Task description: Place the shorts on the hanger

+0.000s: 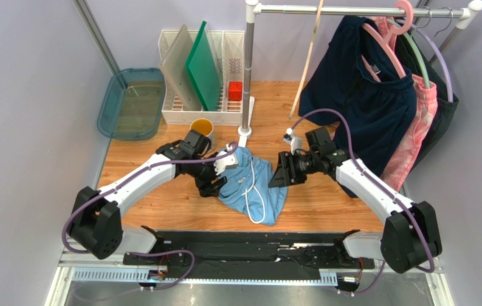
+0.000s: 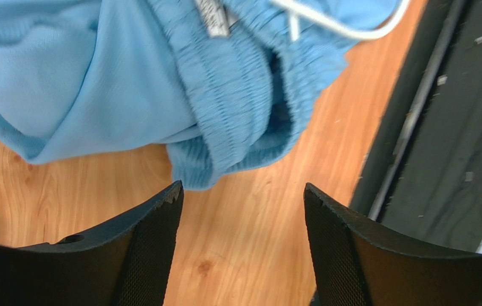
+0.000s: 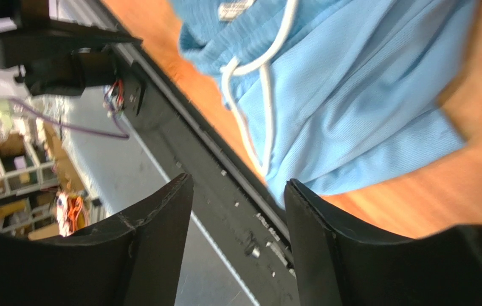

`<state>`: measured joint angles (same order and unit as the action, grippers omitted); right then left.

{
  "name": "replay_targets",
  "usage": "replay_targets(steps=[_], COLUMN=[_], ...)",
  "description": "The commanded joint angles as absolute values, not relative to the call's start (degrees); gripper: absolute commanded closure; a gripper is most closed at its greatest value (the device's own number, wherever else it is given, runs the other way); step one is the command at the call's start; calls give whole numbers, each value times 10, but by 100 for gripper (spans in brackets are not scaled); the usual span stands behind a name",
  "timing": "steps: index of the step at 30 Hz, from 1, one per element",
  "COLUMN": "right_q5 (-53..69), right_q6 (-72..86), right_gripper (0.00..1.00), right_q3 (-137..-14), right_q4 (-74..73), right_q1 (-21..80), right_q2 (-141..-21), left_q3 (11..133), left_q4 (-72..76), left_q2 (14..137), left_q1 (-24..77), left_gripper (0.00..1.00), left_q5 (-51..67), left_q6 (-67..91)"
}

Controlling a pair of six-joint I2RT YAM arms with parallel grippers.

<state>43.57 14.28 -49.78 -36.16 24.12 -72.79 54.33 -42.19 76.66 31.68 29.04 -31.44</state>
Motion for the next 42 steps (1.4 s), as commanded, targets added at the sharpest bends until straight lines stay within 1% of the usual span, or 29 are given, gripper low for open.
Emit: replay_targets(steps=[1,6,9,10,13,15,22,31,32,35,36,39,42], right_q5=[387,369,373,384,406,411,427,398,397,415,430,445,467], right_q6=[151,193,233,259,300,310,330,313,309,303,301,294,280], right_gripper=[39,40,48,54,60,63,62,62,63,79,90,97,100], right_q3=[-553,-593,-614,-618,-626,-630,-630,-633,-633,-630,-627,-600,-564], right_q4=[-313,-248,-207,-197,-150,-144,-127,-134,-134,-135,-136,-137,-146], right_q1=[229,228,228,228,228,231,249,260,261,263,263,263,261], right_q2=[-777,-864,-928,-938,-967,-979,-1006,-1042,-1043,-1041,-1036,-990,-912], left_q3=[528,524,524,524,522,521,519,527,529,531,532,536,541], left_q4=[-368,-331,-323,-323,-320,-319,-316,-325,-325,-325,-326,-329,-330], left_q2=[799,849,860,861,865,867,867,869,869,871,873,878,878], left_q1=[316,316,316,316,316,316,316,316,316,316,316,312,301], left_gripper=[25,24,25,25,26,26,26,26,26,26,26,27,27], left_q5=[222,174,176,178,180,178,171,170,169,167,165,164,174], left_q6=[-364,-366,-357,-353,-342,-337,-331,-327,-326,-325,-323,-313,-299])
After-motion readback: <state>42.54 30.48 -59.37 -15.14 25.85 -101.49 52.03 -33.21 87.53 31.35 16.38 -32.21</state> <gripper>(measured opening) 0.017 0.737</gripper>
